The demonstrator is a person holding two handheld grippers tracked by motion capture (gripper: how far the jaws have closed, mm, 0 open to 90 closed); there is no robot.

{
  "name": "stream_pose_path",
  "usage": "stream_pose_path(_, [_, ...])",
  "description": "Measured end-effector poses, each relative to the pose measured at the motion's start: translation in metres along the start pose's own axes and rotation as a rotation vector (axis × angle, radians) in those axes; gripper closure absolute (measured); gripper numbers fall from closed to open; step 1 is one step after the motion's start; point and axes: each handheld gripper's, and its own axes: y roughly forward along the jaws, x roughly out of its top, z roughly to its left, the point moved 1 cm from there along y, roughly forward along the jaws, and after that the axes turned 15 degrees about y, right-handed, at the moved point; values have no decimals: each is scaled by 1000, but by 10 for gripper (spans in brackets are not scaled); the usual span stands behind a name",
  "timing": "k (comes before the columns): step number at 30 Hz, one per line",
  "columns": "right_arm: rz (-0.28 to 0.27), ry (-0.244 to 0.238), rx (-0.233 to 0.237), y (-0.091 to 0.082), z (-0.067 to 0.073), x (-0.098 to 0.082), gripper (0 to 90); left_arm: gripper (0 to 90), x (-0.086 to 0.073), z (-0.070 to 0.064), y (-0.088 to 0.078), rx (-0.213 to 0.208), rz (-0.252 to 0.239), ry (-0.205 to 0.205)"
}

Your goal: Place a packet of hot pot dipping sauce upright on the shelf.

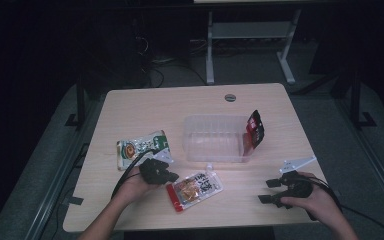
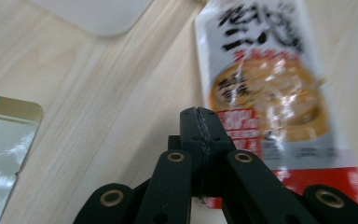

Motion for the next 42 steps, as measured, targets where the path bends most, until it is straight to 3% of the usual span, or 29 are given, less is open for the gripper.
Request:
stream_pose_path(9, [4, -2, 12, 6, 5, 5, 271, 893, -1, -31, -15, -3, -21, 0])
stream_pose_path(14, [1, -5, 41, 12, 11, 14, 278, 894, -5, -46, -10, -20, -6, -7])
stream_pose_path(21, [10, -18, 55, 23, 18, 27, 291, 897, -10, -41, 2, -52, 22, -20])
stream_pose_path(24, [10, -26, 80, 31, 20, 34, 298, 898, -10, -42, 4, -53, 23, -41])
stream_pose_path(32, [27, -45, 124, 52, 32, 52, 308, 900, -10, -41, 5, -55, 38, -43])
stream_pose_path(42, [75, -72, 149, 84, 42, 77, 311, 900, -9, -41, 5, -54, 41, -49])
